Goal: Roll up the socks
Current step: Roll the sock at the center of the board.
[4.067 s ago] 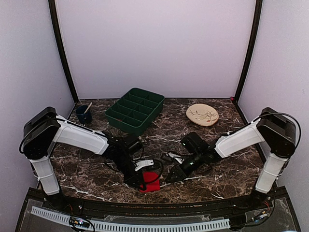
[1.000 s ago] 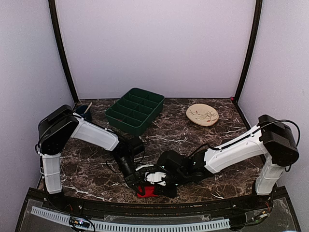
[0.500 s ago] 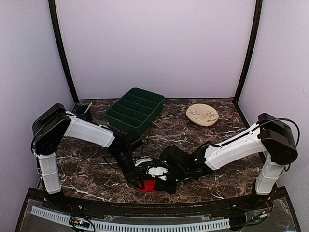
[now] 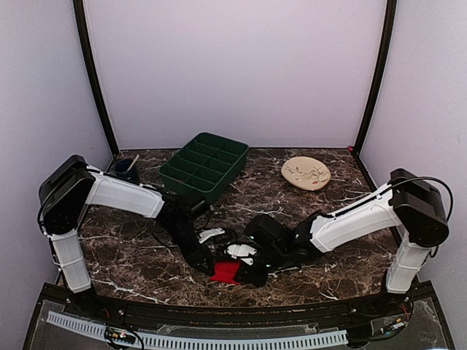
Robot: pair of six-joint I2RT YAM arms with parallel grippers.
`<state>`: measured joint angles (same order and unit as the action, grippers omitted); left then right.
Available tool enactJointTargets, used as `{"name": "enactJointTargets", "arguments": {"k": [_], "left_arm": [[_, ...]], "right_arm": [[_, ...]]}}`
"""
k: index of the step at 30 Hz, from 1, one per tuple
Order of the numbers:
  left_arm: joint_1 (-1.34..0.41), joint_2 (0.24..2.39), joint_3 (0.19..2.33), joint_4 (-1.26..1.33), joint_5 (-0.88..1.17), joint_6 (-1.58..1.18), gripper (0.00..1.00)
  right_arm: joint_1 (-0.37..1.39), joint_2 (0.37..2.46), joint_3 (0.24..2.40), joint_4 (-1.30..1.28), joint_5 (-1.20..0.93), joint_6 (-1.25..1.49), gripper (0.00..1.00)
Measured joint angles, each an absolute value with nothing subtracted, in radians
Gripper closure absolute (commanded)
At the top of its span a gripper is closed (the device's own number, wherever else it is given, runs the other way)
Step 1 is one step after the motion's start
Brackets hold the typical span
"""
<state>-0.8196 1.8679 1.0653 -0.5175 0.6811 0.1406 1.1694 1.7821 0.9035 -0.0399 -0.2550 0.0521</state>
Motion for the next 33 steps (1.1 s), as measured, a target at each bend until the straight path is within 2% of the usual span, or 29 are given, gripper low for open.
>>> {"name": "enactJointTargets", "arguments": {"k": [11, 25, 33], "left_arm": [[-0.794, 1.769, 1.019, -0.474, 0.567, 0.110, 0.74], [-0.793, 1.478, 0.812, -0.231, 0.398, 0.048, 0.70], [-0.935, 1.415, 0.746, -0.149, 0.288, 0.055, 0.69]], "right_arm": [[1.143, 1.782, 0.906, -0.057, -0.294, 0.094, 1.00], [1.066, 1.838, 0.958, -0.111, -0.481, 0.173, 1.00], [1.015, 1.869, 0.970, -0.124, -0.608, 0.216, 1.00]]}}
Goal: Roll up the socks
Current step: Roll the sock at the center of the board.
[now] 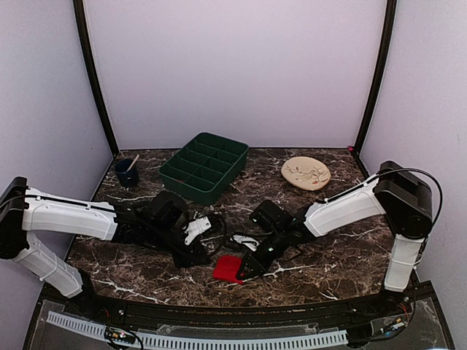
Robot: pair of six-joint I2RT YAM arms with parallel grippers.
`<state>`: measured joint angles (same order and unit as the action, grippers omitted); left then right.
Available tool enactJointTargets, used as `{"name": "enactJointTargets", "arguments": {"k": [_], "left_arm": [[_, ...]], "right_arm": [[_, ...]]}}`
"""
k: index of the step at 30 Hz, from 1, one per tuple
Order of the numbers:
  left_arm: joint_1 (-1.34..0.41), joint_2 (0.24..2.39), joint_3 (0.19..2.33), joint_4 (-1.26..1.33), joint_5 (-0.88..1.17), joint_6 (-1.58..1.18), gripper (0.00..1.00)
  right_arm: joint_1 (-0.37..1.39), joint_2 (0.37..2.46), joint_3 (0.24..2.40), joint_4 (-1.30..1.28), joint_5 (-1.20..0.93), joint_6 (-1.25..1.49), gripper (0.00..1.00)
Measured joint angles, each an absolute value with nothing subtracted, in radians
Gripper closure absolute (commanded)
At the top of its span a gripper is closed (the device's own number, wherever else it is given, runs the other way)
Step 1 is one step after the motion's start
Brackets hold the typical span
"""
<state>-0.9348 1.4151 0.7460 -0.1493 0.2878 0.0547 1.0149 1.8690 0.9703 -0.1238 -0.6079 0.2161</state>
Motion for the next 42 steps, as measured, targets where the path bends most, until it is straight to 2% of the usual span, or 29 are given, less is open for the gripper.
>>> {"name": "enactJointTargets", "arguments": {"k": [4, 18, 42], "left_arm": [[-1.008, 1.415, 0.740, -0.128, 0.245, 0.078, 0.68], [-1.092, 1.501, 0.760, -0.106, 0.179, 0.186, 0.66], [-1.161, 1.587, 0.820, -0.159, 0.206, 0.292, 0.66]], "right_arm": [[1.000, 1.890, 0.985, -0.137, -0.661, 0.234, 0.99], [0.974, 1.932, 0.991, -0.159, -0.812, 0.287, 0.99], [0.963, 1.953, 1.001, -0.181, -0.871, 0.293, 0.99]]}}
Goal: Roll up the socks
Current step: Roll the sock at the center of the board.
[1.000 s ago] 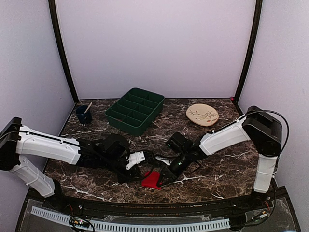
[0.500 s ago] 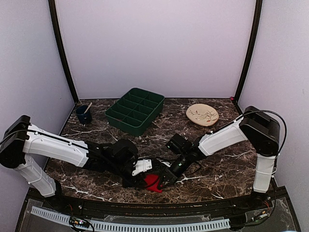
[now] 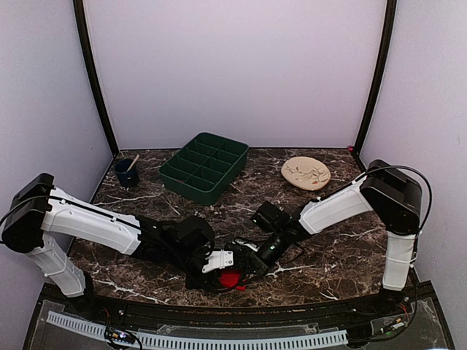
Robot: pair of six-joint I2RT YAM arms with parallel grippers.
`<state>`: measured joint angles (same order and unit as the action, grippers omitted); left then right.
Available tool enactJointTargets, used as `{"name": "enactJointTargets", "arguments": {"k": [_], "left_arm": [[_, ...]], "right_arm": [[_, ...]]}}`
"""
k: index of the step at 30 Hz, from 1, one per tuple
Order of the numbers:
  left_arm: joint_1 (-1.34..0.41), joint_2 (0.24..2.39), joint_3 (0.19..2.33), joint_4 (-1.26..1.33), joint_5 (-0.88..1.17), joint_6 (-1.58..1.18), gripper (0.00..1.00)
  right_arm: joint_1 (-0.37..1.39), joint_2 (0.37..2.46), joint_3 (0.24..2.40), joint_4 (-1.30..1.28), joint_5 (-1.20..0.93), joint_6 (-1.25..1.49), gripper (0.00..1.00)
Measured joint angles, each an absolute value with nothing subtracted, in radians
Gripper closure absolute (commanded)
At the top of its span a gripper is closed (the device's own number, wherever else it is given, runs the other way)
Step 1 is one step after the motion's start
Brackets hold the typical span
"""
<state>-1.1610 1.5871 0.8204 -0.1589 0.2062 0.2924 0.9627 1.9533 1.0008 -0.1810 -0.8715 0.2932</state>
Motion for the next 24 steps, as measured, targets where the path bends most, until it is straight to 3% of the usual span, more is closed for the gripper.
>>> {"name": "enactJointTargets", "arguments": {"k": [24], "left_arm": [[-1.164, 1.661, 0.850, -0.151, 0.173, 0.329, 0.66]], "right_arm": [[0.961, 1.956, 1.002, -0.188, -0.886, 0.289, 1.00]]}}
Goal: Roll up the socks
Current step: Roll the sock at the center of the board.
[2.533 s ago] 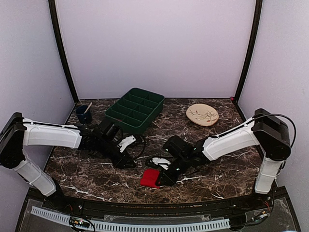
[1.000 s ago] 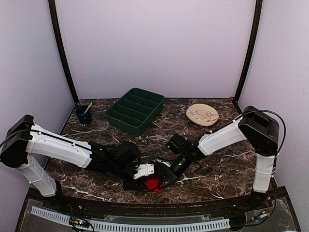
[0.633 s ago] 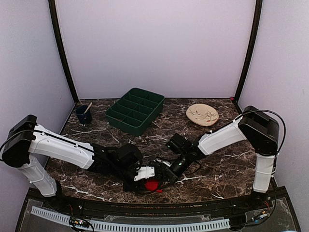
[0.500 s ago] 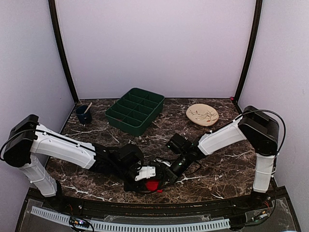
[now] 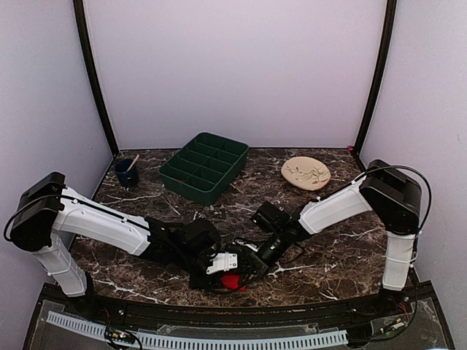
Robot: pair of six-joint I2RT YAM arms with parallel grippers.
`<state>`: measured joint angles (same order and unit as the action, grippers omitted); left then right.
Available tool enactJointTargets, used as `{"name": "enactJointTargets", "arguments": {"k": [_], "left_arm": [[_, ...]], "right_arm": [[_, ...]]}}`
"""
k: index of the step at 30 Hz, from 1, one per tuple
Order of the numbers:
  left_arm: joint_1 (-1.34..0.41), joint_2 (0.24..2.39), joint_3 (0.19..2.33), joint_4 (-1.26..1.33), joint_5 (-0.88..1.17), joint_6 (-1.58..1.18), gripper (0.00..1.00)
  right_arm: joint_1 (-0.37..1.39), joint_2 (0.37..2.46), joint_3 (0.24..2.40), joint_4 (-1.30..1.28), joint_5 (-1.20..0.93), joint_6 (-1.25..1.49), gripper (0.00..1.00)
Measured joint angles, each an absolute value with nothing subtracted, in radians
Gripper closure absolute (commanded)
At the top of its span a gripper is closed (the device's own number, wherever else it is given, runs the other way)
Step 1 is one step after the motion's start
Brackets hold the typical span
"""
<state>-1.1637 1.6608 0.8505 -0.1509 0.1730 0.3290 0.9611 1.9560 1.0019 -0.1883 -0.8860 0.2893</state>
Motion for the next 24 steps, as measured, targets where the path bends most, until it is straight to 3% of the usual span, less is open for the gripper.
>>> {"name": "enactJointTargets", "arguments": {"k": [7, 17, 24], "left_arm": [[-1.165, 1.671, 0.854, -0.150, 0.171, 0.333, 0.68], [-1.165, 1.692, 0.875, -0.159, 0.179, 0.338, 0.85], [-1.165, 1.700, 0.892, -0.178, 0.194, 0.338, 0.90]], "right_arm": [[0.961, 1.962, 1.003, -0.188, -0.897, 0.289, 1.00], [0.961, 1.964, 1.003, -0.194, -0.902, 0.288, 0.99], [0.959, 1.964, 1.003, -0.203, -0.902, 0.288, 0.94]]}}
